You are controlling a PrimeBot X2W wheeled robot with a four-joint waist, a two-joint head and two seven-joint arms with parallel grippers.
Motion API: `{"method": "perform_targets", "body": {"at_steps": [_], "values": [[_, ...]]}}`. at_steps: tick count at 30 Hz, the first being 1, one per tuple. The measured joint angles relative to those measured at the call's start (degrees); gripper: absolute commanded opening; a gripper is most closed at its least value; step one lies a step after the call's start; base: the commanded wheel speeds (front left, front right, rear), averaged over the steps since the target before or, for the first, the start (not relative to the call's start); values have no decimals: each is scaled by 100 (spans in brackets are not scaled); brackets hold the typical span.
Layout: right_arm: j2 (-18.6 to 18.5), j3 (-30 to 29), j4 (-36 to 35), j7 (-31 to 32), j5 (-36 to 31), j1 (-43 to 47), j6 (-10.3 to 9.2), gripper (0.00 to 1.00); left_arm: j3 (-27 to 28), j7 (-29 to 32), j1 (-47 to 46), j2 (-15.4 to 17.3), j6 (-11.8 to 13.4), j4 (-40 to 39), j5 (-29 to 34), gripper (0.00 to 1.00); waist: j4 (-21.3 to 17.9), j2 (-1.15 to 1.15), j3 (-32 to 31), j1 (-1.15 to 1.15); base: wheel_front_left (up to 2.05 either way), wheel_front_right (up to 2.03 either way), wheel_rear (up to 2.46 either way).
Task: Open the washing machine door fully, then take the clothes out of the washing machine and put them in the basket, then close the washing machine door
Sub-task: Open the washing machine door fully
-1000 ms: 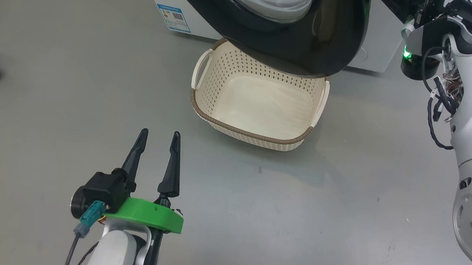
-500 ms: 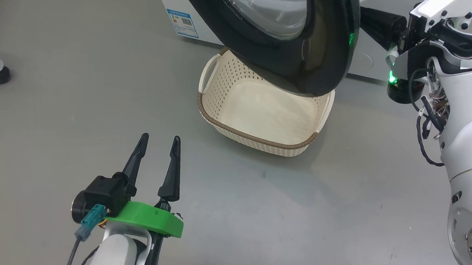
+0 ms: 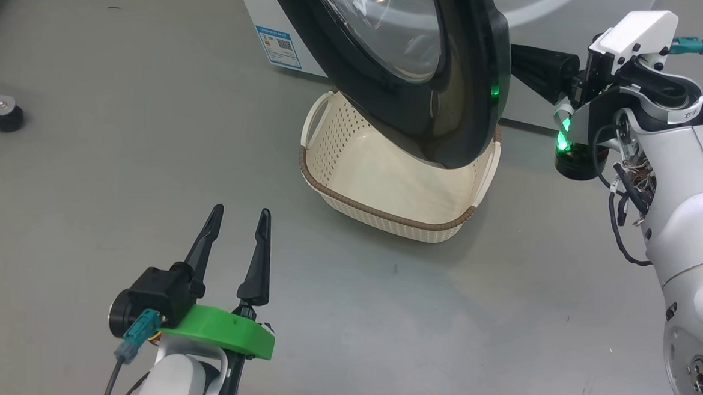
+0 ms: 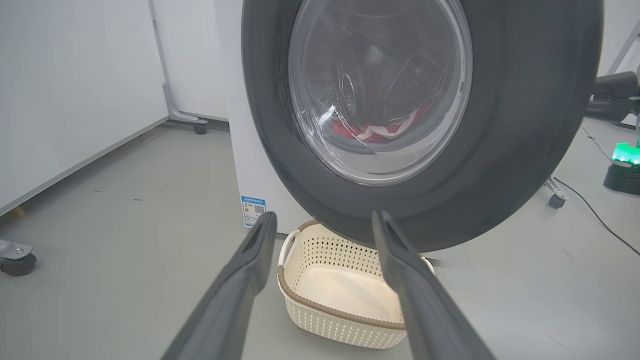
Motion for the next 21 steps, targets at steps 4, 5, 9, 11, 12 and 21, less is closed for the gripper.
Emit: {"method": "perform_targets", "body": {"at_steps": [4, 5, 9, 11, 12, 21], "values": [[-1, 174, 9, 47, 215, 49, 0, 0, -62, 0, 27, 1, 0, 0, 0, 100, 52, 0, -7, 0, 0, 0, 0], [-2, 220, 9, 47, 264, 58, 0, 0, -90, 0, 34, 0, 0, 1, 0, 100, 73, 0, -7, 0, 0, 0, 0], [-23, 443, 8, 96, 513, 100, 9, 0, -129, 0, 57, 1, 0, 7, 0, 100, 161, 0, -16, 0, 0, 0, 0], [-4, 563, 0, 119, 644, 102, 49, 0, -149, 0, 59, 1, 0, 21, 0, 100, 204, 0, -33, 0, 0, 0, 0], [-4, 632, -8, 156, 727, 107, 49, 0, -154, 0, 62, 1, 0, 24, 0, 100, 224, 0, -44, 0, 0, 0, 0], [18, 1438, -196, 300, 1295, 268, 43, 0, -142, 0, 113, 3, 0, 23, 0, 100, 330, 0, -121, 0, 0, 0, 0]]}}
